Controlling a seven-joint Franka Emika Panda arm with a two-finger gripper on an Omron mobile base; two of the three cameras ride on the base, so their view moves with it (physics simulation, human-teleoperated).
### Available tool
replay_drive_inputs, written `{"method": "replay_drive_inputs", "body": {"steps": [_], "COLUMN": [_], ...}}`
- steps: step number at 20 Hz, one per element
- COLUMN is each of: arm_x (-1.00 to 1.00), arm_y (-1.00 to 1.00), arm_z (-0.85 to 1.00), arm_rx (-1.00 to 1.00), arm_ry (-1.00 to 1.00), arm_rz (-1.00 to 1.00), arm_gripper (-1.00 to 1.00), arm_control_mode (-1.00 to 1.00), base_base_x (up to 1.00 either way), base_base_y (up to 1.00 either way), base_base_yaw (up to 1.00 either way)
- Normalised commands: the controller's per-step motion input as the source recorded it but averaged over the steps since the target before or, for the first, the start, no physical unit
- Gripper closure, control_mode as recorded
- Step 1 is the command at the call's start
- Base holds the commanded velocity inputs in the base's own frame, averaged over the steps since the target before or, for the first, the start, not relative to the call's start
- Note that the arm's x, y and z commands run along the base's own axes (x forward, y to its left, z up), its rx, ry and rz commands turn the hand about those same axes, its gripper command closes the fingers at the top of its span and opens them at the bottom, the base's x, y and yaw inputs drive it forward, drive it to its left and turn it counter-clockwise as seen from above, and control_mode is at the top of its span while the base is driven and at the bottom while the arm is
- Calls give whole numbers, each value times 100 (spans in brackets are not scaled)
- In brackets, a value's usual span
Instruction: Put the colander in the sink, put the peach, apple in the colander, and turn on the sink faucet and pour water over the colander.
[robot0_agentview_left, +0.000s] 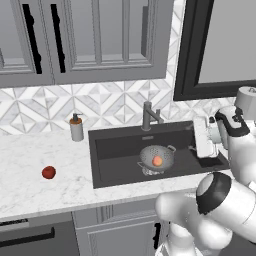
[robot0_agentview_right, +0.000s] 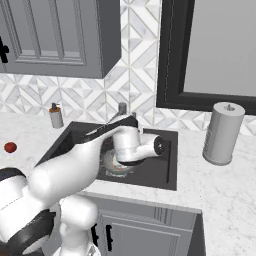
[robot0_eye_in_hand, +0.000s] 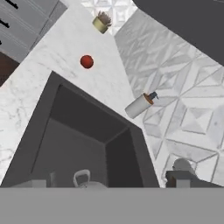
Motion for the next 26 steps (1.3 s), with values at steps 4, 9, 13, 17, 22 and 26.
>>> {"method": "replay_drive_inputs", "body": {"steps": [4,9,13,17,22,26], "arm_x": [-61,-44,-31,0,10,23], "arm_y": [97,100,100,100,100,87], "arm_z": [93,81,54,23,0,0], "arm_rx": [-28,-37,-38,-44,-39,-26], "arm_ry": [-15,-14,-4,21,20,16], "arm_rz": [2,13,19,23,25,28], "arm_gripper": [-100,-100,-100,-100,-100,-100], "arm_control_mode": [-100,-100,-100,-100,-100,-100], "base_base_x": [0,0,0,0,0,0], "base_base_y": [0,0,0,0,0,0], "base_base_yaw": [0,0,0,0,0,0]}}
